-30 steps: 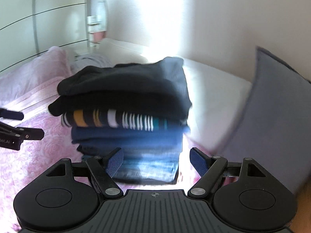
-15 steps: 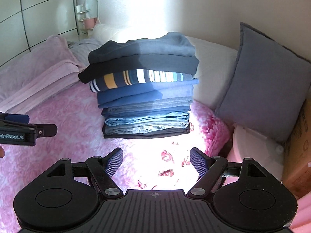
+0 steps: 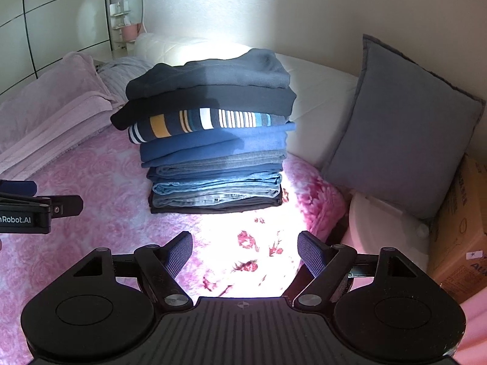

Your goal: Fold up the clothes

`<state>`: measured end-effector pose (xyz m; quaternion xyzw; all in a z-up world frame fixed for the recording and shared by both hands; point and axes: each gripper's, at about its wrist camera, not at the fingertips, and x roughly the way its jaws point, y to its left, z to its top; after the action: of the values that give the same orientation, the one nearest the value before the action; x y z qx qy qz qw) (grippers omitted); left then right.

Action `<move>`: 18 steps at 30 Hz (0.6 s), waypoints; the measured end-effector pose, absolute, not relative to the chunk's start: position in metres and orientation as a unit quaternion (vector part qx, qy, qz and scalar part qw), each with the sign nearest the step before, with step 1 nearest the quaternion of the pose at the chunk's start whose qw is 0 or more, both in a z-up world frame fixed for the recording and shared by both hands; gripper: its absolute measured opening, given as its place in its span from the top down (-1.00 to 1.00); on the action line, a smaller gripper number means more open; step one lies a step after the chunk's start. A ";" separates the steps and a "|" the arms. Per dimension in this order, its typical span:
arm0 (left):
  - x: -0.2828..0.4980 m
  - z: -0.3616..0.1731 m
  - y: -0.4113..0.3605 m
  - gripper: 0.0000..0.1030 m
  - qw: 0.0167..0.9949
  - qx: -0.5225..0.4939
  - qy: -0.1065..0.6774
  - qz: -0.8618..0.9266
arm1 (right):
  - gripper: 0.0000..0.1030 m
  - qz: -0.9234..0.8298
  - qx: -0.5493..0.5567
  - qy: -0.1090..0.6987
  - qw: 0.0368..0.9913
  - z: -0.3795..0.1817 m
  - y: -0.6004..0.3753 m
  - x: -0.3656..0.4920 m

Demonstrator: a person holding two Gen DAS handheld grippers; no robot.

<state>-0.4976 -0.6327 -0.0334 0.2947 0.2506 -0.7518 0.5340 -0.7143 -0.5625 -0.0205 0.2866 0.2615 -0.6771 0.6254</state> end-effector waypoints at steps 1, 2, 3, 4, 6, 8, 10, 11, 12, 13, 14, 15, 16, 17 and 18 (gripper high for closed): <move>-0.497 -0.034 -0.633 -0.87 0.533 0.294 0.254 -0.752 | -0.53 -0.677 0.287 0.262 0.625 -0.020 -0.562 -0.714; -0.497 -0.034 -0.633 -0.87 0.531 0.293 0.258 -0.752 | -0.53 -0.678 0.289 0.261 0.624 -0.021 -0.562 -0.714; -0.497 -0.035 -0.632 -0.87 0.531 0.294 0.257 -0.752 | -0.53 -0.678 0.290 0.260 0.624 -0.021 -0.562 -0.713; -0.498 -0.035 -0.632 -0.87 0.531 0.295 0.257 -0.751 | -0.53 -0.678 0.292 0.259 0.623 -0.021 -0.561 -0.713; -0.498 -0.036 -0.631 -0.87 0.532 0.297 0.255 -0.751 | -0.53 -0.678 0.294 0.258 0.622 -0.021 -0.560 -0.713; -0.498 -0.037 -0.629 -0.87 0.530 0.298 0.256 -0.751 | -0.53 -0.677 0.297 0.257 0.622 -0.021 -0.560 -0.711; -0.497 -0.037 -0.628 -0.87 0.531 0.298 0.257 -0.750 | -0.53 -0.676 0.297 0.258 0.623 -0.021 -0.559 -0.709; -0.496 -0.037 -0.627 -0.87 0.532 0.298 0.257 -0.750 | -0.53 -0.675 0.297 0.258 0.624 -0.021 -0.559 -0.707; -0.495 -0.038 -0.626 -0.87 0.533 0.298 0.258 -0.749 | -0.53 -0.674 0.297 0.258 0.625 -0.021 -0.559 -0.706; -0.495 -0.038 -0.626 -0.87 0.534 0.297 0.258 -0.748 | -0.53 -0.673 0.296 0.259 0.627 -0.021 -0.559 -0.704; -0.495 -0.038 -0.625 -0.87 0.536 0.297 0.258 -0.747 | -0.53 -0.671 0.296 0.260 0.628 -0.022 -0.559 -0.703; -0.494 -0.038 -0.625 -0.87 0.537 0.297 0.258 -0.746 | -0.53 -0.670 0.295 0.261 0.629 -0.022 -0.559 -0.702; -0.494 -0.038 -0.624 -0.87 0.538 0.297 0.258 -0.745 | -0.53 -0.669 0.295 0.262 0.630 -0.022 -0.559 -0.701; -0.493 -0.038 -0.624 -0.87 0.539 0.296 0.259 -0.745 | -0.53 -0.668 0.294 0.262 0.631 -0.022 -0.559 -0.700; -0.493 -0.038 -0.624 -0.87 0.540 0.296 0.259 -0.744 | -0.53 -0.667 0.294 0.263 0.632 -0.022 -0.559 -0.699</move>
<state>-0.4926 -0.6236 -0.0377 0.2961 0.2588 -0.7438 0.5404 -0.6992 -0.5590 -0.0218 0.2941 0.2630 -0.6673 0.6317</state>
